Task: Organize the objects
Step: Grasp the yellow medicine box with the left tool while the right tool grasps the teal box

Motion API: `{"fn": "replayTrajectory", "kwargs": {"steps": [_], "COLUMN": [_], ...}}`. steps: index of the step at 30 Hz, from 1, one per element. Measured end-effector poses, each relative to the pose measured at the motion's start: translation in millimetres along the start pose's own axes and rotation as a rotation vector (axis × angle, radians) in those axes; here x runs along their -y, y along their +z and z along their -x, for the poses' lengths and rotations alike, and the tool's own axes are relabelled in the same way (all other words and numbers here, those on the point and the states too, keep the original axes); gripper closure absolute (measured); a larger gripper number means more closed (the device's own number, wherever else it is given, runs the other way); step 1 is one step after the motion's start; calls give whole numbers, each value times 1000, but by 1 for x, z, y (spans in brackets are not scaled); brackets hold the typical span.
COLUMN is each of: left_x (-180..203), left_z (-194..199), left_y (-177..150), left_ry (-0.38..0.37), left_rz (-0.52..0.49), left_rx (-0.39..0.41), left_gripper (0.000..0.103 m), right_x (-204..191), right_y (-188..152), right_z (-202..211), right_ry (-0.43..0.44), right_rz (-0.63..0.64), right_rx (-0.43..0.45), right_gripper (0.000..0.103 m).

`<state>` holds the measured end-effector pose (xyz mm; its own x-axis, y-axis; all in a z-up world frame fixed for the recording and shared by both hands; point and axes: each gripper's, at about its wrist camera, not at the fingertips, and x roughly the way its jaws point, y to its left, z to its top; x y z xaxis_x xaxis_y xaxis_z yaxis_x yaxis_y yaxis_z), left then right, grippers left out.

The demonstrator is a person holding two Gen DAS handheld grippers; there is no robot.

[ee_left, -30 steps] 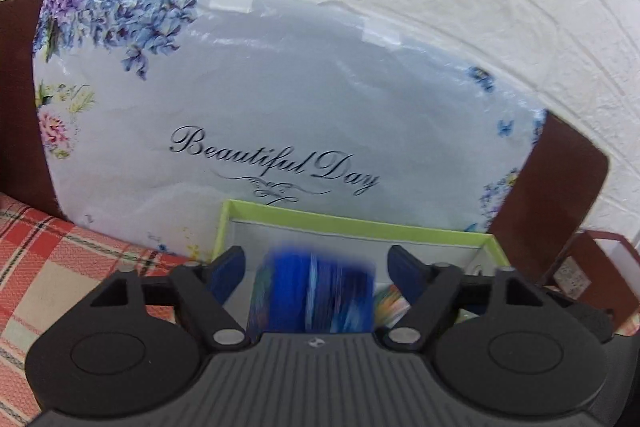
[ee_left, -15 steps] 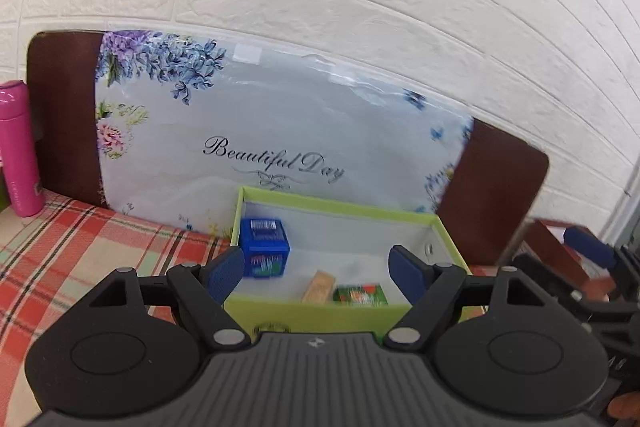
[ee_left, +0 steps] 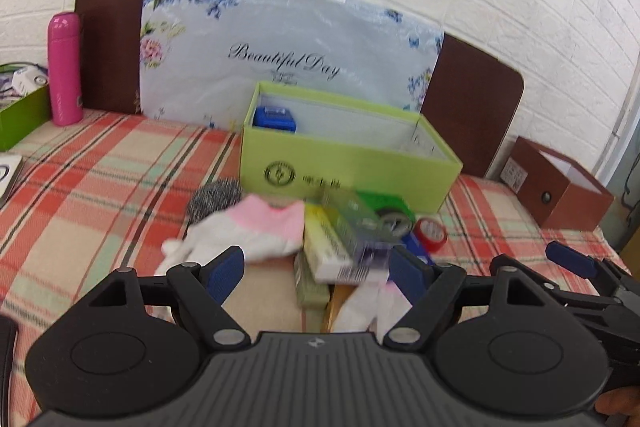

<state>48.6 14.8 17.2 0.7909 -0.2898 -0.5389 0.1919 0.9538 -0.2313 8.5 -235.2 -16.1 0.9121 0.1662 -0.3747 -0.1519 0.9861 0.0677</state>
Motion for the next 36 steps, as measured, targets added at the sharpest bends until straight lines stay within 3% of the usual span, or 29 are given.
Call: {"fn": "replayTrajectory", "kwargs": {"steps": [4,7,15,16,19,22,28,32,36], "left_x": [-9,-12,-28,-29,-28,-21,16,41,44], "left_z": [1,3,15,15,11,-2,-57,-92,-111], "left_y": [-16,-16,-5,-4,-1,2,6,4,0], "left_ry": [0,14,55,56,38,22,-30,17,32], "left_rz": [38,43,93,98,95,64,-21,-117,-146], "left_rx": [-35,-33,26,24,23,26,-41,-76,-110], "left_gripper": [21,21,21,21,21,21,21,20,21], "right_x": [-7,-16,-63,-66,-65,-50,-9,9,21], "right_y": [-26,-34,-7,-5,-3,-2,-13,-30,-38], "right_z": [-2,-14,-56,-64,-84,-72,-19,7,21], "right_ry": [-4,10,116,126,138,125,106,67,59], "right_rz": [1,14,67,58,23,-19,-29,-41,-94], "right_rx": [-66,-115,-102,-108,-157,-142,-137,-175,-182], "right_gripper": [1,12,26,29,61,64,64,64,64]}}
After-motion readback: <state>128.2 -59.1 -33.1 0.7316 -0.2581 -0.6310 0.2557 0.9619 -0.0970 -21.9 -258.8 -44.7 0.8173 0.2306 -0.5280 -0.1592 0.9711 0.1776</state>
